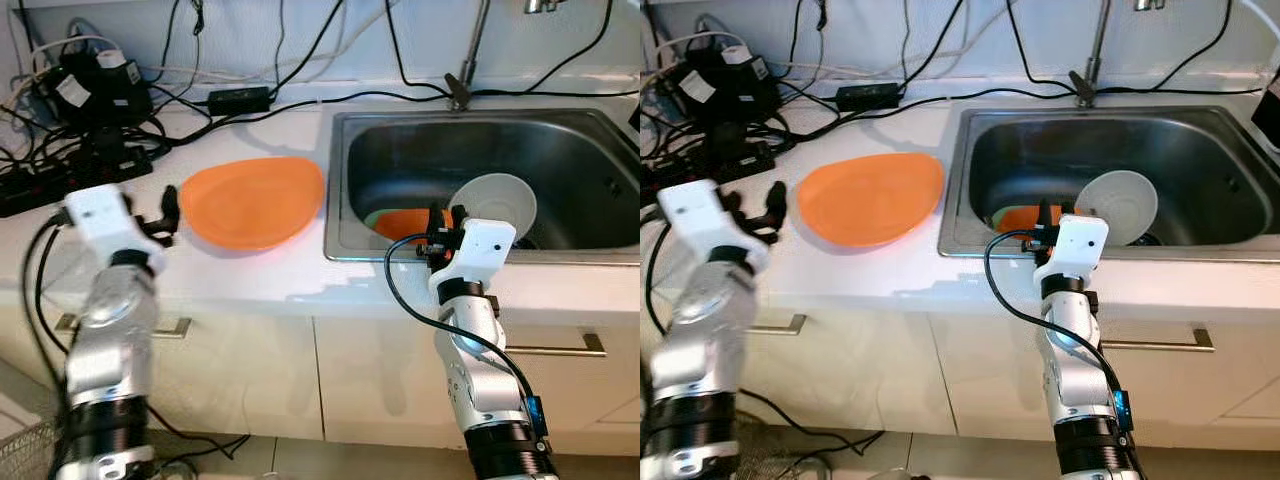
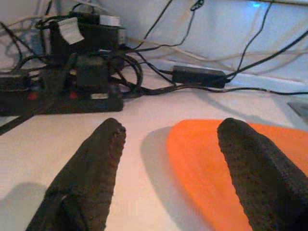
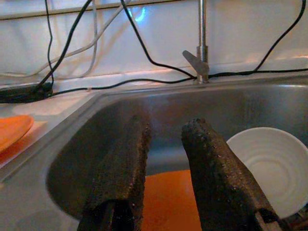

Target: Kitchen organization

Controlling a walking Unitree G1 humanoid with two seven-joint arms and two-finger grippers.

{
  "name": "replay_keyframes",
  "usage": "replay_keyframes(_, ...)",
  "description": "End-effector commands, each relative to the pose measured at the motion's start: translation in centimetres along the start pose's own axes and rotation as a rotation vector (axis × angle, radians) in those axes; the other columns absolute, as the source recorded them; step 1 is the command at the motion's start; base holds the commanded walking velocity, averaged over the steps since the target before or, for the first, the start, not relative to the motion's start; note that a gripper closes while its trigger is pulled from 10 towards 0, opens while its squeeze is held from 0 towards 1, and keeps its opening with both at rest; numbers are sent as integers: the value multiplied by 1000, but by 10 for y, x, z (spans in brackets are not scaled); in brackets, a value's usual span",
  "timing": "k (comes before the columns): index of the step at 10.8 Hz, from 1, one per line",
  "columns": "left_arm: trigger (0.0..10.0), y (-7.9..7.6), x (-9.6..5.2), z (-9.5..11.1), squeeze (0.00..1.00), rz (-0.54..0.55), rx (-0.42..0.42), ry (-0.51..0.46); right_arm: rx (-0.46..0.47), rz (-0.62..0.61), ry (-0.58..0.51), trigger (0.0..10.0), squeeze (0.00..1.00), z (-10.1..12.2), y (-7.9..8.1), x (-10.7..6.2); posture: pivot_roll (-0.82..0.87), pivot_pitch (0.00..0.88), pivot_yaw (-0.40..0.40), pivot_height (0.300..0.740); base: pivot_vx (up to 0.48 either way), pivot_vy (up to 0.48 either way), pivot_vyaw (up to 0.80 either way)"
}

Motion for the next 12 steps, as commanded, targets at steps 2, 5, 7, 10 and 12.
replay_keyframes(2,10000,0,-4,2,1000,-36,-57,48,-7,23,10,10000,0,-3,7,2,98,0,96,740,0,0,0)
replay_keyframes(5,10000,-22,-9,-11,0,-175,-193,193,-4,26,12,10000,0,-5,9,2,92,0,107,740,0,0,0)
replay_keyframes(7,10000,-21,-6,-11,0,-132,-296,268,-3,27,9,10000,0,-4,9,3,87,0,112,740,0,0,0)
replay_keyframes(10,10000,-20,-6,-8,0,-97,-400,364,1,28,11,10000,0,-5,9,3,90,0,111,740,0,0,0)
replay_keyframes(12,10000,-22,-7,-8,0,-78,-465,425,1,30,13,10000,0,-5,9,4,90,0,110,740,0,0,0)
Point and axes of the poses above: a point about 5 cm out from each wrist's last joint towards the gripper, its own x axis pointing out of the wrist towards the gripper, its own z axis along the axis of the wrist's last joint, y = z × x, the point moved 3 cm from there along x, pointing out of the wrist towards the gripper, and after that the axes turned 12 degrees about x, right-handed, at the moved point
